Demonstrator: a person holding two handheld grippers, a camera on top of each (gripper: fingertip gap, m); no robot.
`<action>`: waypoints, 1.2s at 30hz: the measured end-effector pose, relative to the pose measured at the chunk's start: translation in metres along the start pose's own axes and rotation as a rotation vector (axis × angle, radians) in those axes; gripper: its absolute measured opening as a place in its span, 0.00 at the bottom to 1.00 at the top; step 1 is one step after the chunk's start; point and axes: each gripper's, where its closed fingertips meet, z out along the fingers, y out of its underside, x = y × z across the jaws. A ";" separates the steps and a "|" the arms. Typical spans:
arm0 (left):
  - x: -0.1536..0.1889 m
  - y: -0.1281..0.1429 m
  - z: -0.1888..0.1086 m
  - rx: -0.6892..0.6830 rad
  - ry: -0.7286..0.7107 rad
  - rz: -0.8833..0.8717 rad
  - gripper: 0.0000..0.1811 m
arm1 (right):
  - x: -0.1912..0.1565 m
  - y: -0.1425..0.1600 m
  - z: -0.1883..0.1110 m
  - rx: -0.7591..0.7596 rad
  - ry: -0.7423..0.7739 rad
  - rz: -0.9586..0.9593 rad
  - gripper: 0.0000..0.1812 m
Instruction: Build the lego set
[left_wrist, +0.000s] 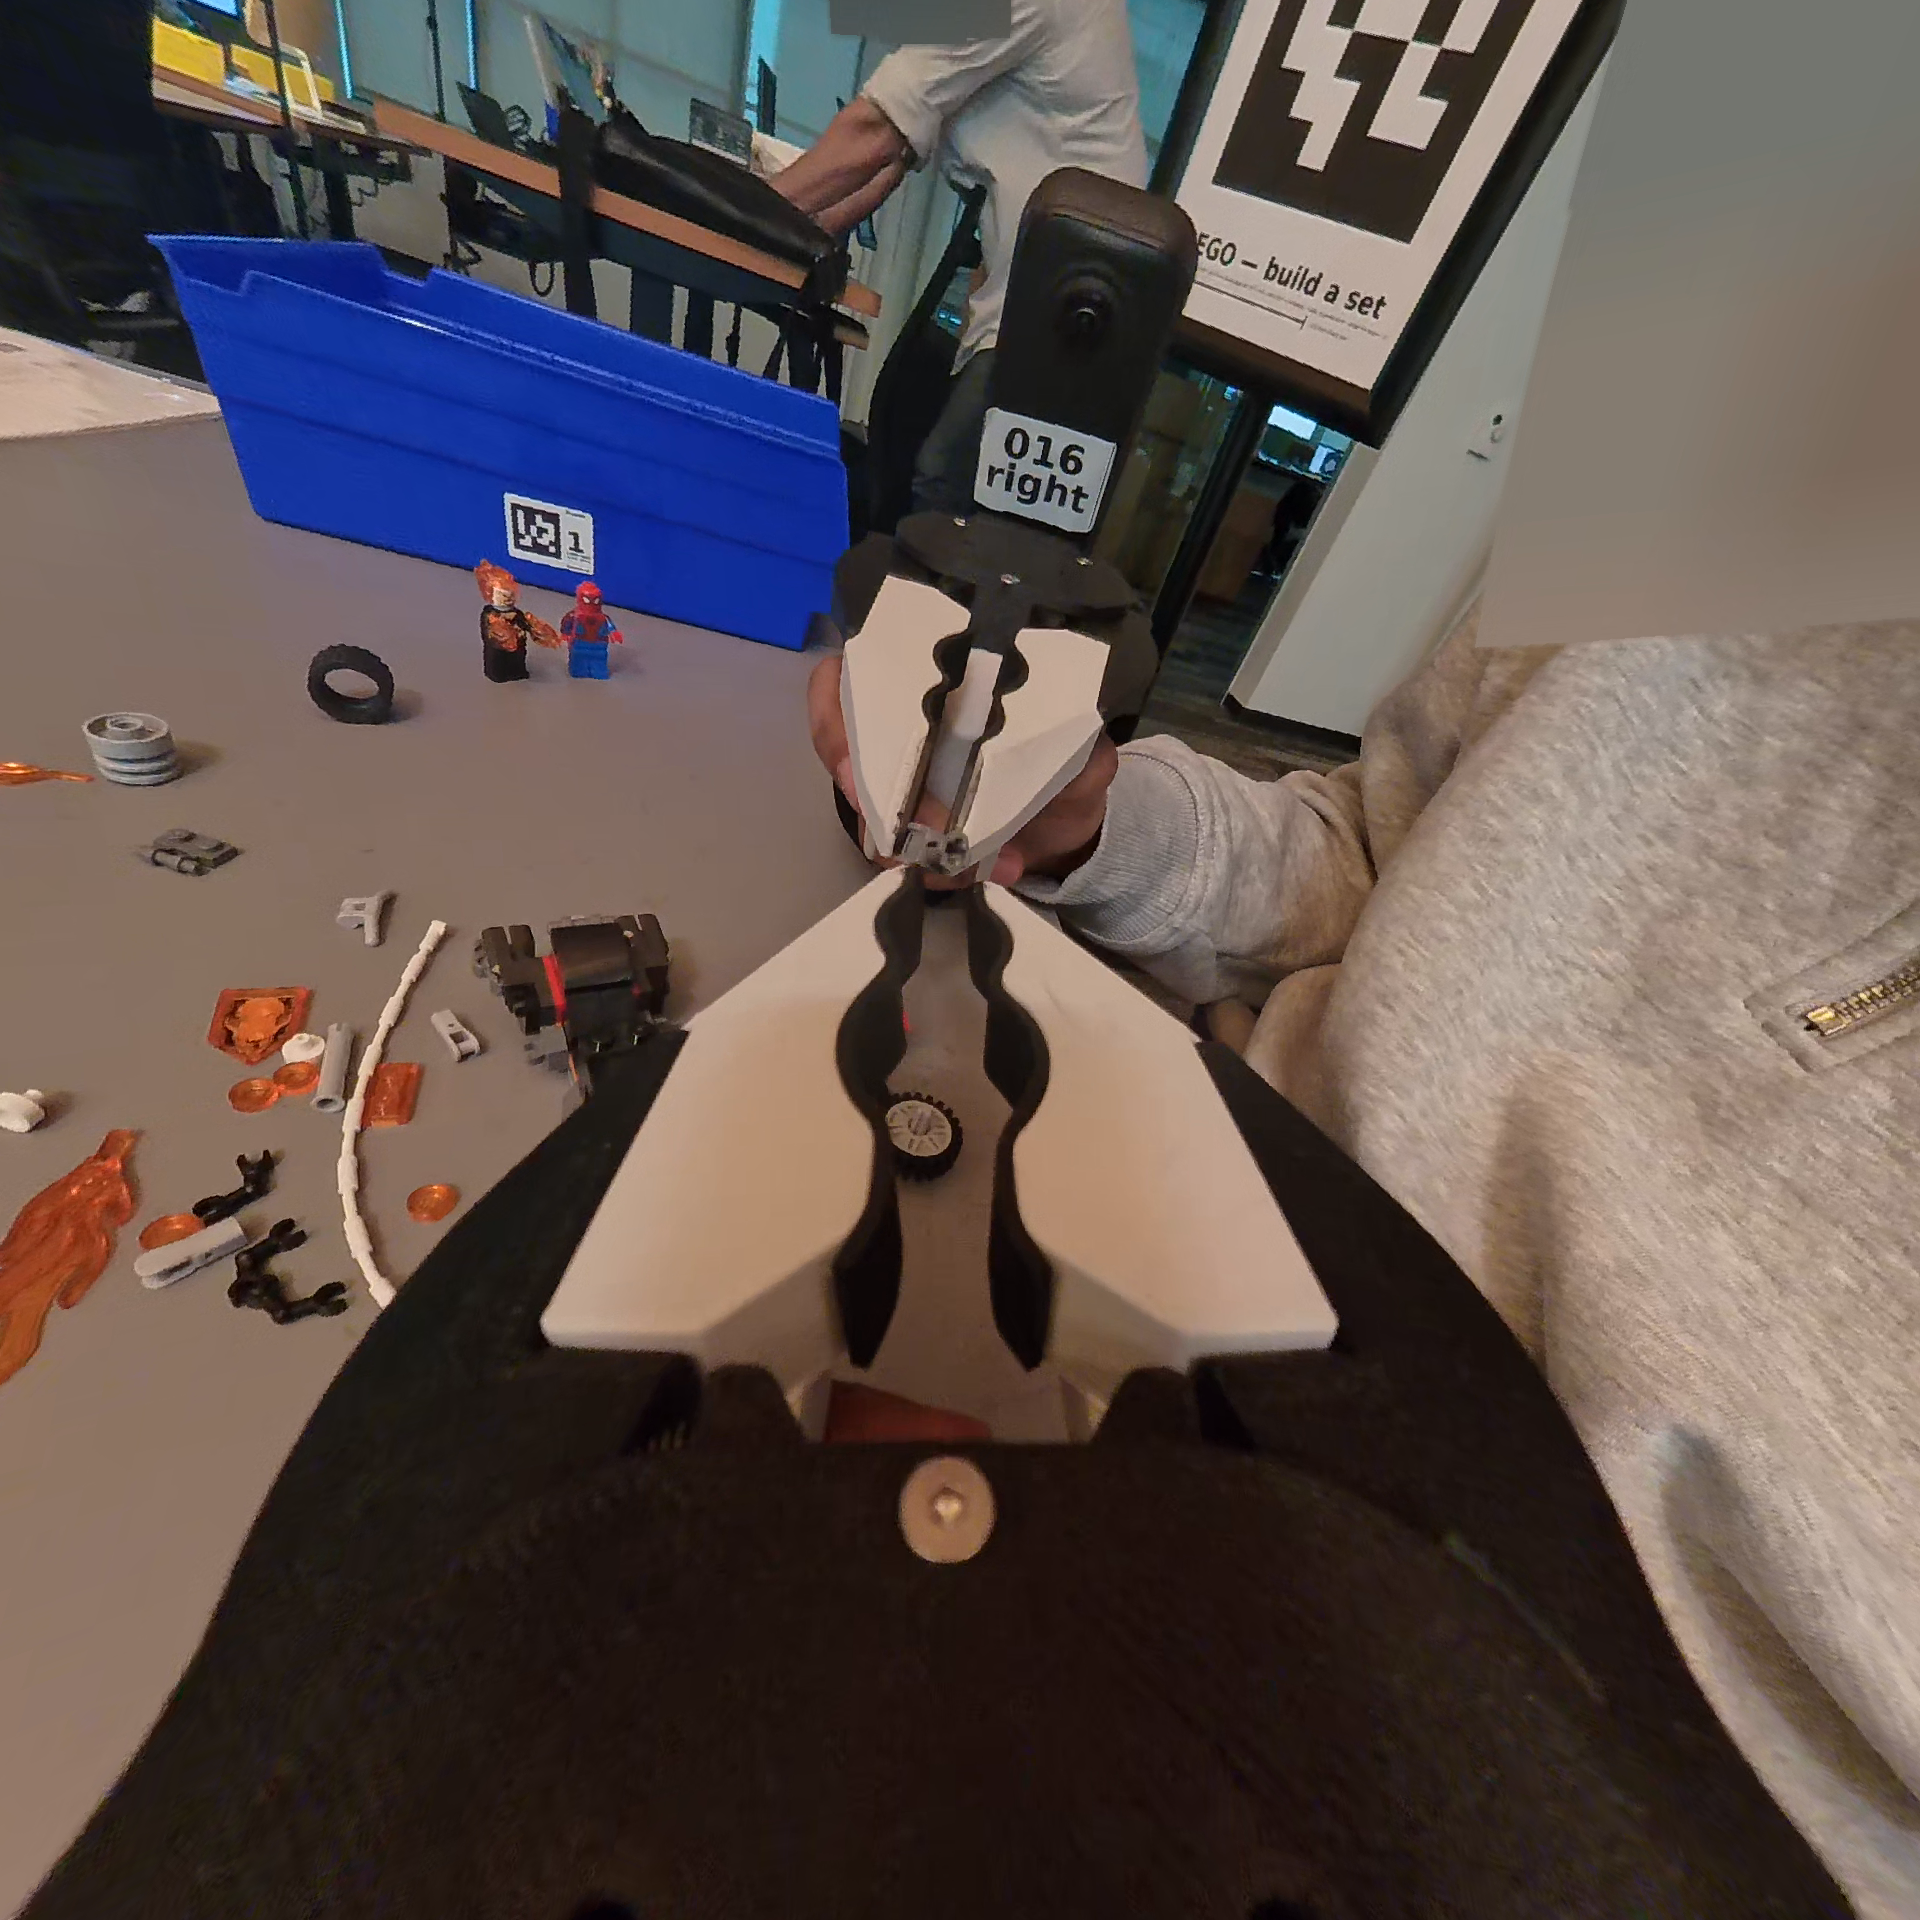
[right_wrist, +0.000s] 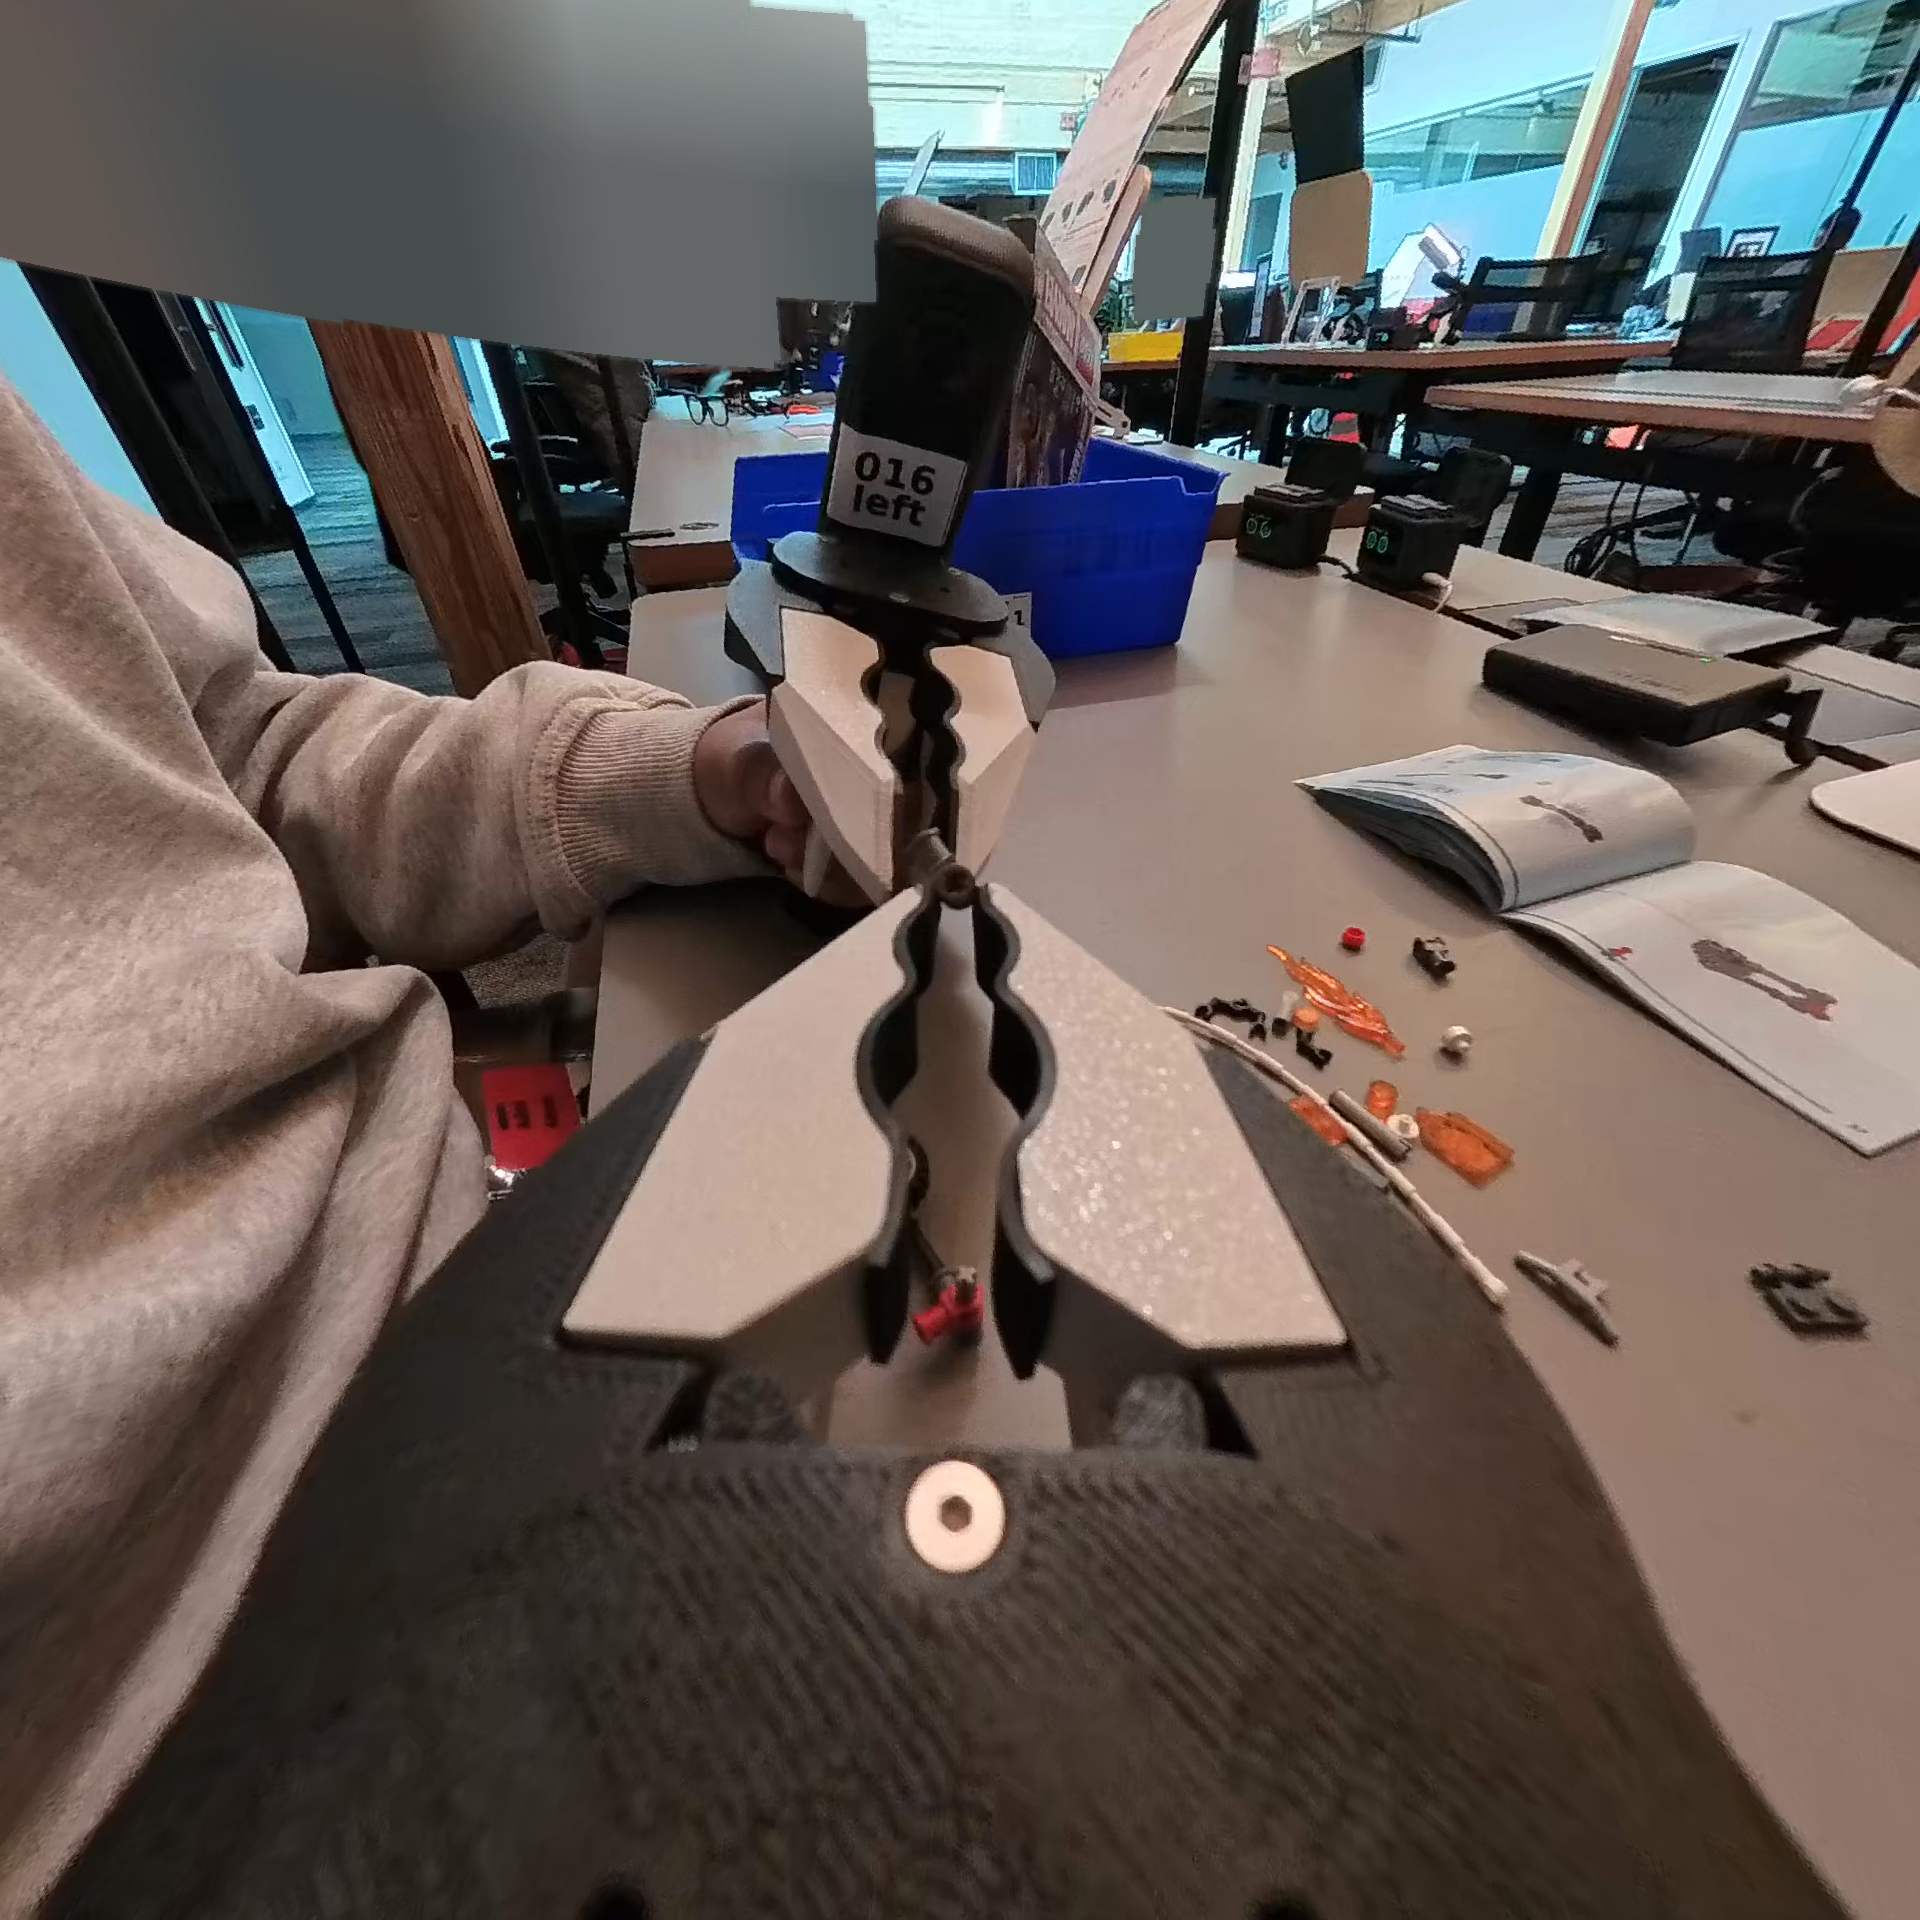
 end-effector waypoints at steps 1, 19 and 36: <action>0.000 0.000 0.000 0.000 0.001 0.001 0.03 | 0.000 0.000 0.000 0.000 0.001 0.000 0.03; 0.000 -0.002 -0.001 0.008 -0.020 0.032 0.03 | 0.002 0.001 0.001 -0.005 0.009 0.006 0.03; -0.002 -0.004 -0.002 0.019 -0.046 0.062 0.00 | -0.001 0.002 0.002 -0.014 -0.005 -0.007 0.02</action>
